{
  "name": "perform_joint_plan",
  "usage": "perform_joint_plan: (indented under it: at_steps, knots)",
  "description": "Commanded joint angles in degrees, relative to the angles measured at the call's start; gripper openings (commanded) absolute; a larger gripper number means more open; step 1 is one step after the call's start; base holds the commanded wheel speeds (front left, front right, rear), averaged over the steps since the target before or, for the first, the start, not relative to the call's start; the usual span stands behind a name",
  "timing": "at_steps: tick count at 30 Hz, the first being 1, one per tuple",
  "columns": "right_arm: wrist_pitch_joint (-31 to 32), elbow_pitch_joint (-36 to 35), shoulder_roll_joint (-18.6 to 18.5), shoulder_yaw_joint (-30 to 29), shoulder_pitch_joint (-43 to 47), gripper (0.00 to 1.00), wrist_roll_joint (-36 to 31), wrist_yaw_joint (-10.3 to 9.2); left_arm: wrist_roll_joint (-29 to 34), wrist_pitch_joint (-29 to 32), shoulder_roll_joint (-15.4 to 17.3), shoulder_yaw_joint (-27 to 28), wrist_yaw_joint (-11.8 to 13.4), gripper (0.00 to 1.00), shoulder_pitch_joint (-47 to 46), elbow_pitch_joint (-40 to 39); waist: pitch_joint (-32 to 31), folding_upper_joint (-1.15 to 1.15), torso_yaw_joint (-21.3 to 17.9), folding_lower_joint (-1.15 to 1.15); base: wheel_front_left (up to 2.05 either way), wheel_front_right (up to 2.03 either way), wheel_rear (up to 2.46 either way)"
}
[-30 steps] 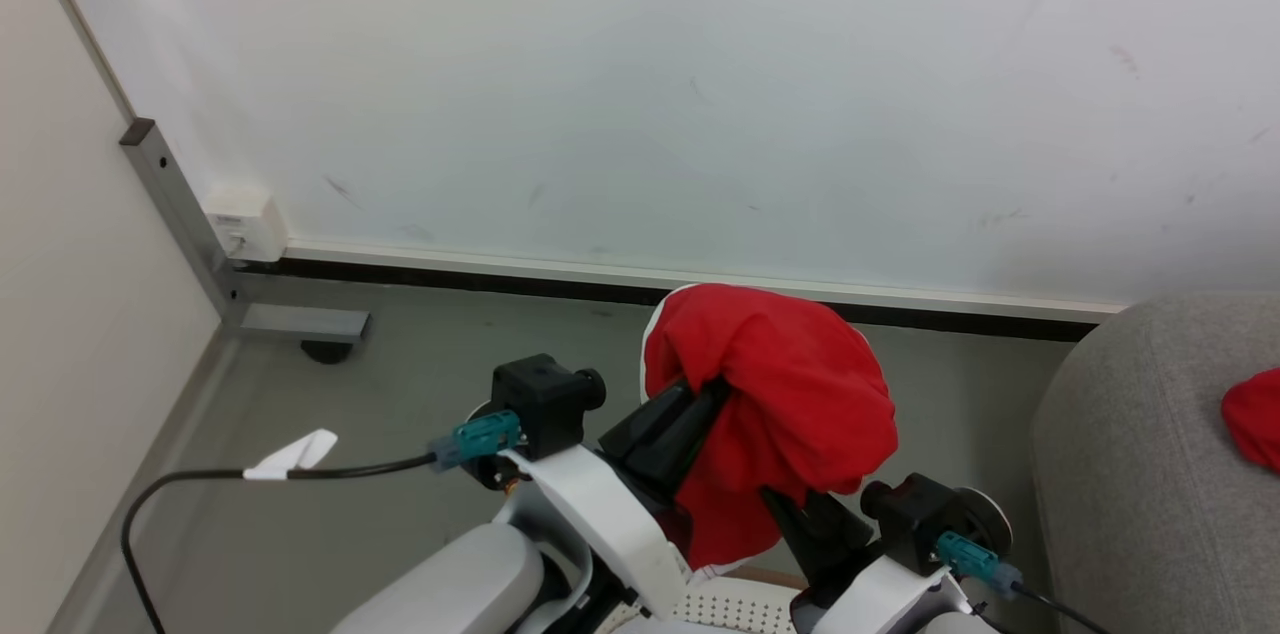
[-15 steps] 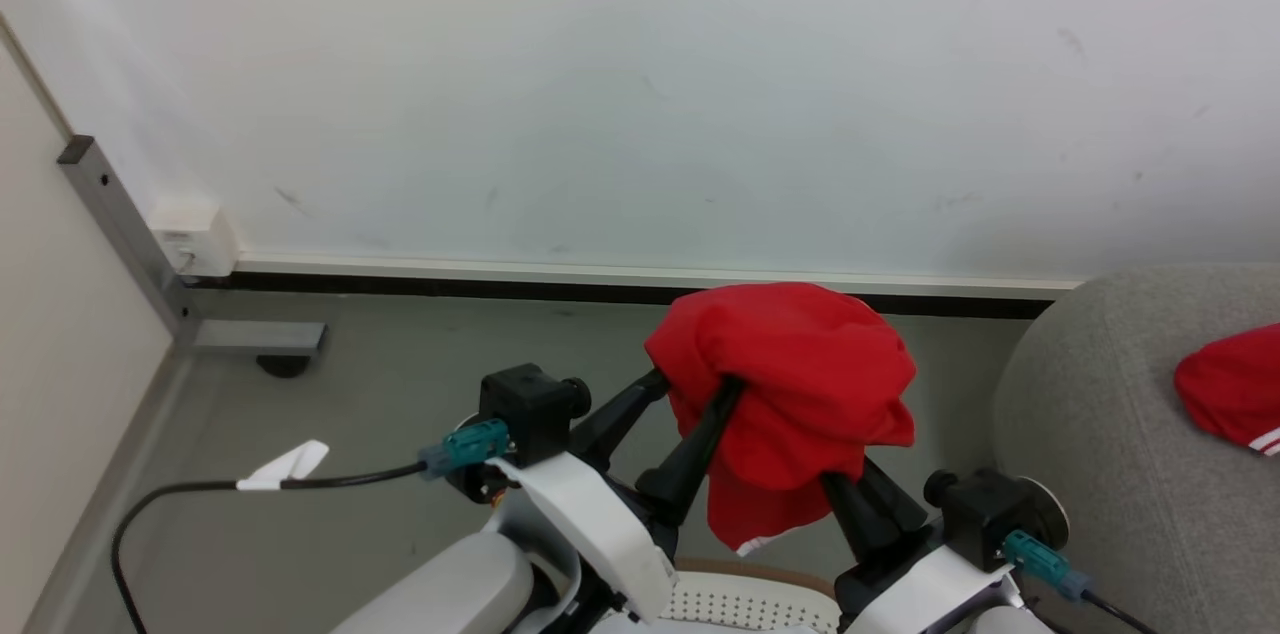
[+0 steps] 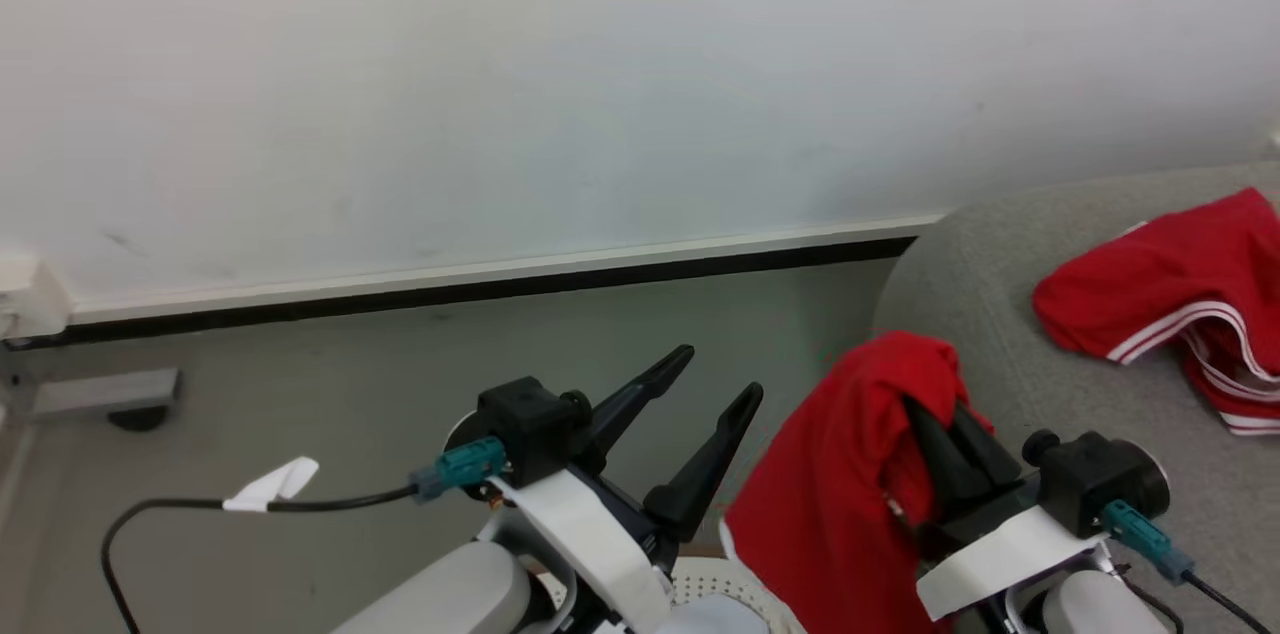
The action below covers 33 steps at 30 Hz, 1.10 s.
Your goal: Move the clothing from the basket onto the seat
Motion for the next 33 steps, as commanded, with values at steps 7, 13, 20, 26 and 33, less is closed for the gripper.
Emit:
perform_joint_plan:
  at_steps: [7,13,20,26,33]
  knots:
    - [-0.15,-3.42,-2.6,-5.15,1.57,0.0,-1.82,-0.15,2.15,-1.13,1.39,-0.6,-0.8,1.0,-0.04,-0.81,2.39,0.0,-10.03,0.0,0.0,0.0,0.0]
    - [-0.16,-6.02,-3.5,-6.86,3.22,0.0,-1.92,-0.15,3.79,-1.44,1.94,-1.18,-0.95,1.0,-1.0,-1.06,4.31,0.0,-14.98,0.0,0.0,0.0,0.0]
    - [-0.16,-8.14,-2.32,-8.11,4.23,0.0,-2.36,-0.15,5.06,-2.12,2.2,-1.27,-0.96,1.0,-1.65,-1.02,5.57,0.0,-18.77,0.0,0.0,0.0,0.0]
    - [-0.16,-9.46,-1.35,-8.85,4.38,0.0,-2.8,-0.15,6.46,-2.25,2.41,-1.75,-0.74,1.0,-1.92,-0.39,6.5,0.0,-20.7,0.0,0.0,0.0,0.0]
    - [-0.16,-10.38,-0.87,-9.75,4.2,0.0,-3.18,-0.15,7.05,-2.44,2.07,-2.21,-0.97,1.0,-2.54,0.28,7.41,0.0,-21.04,0.0,0.0,0.0,0.0]
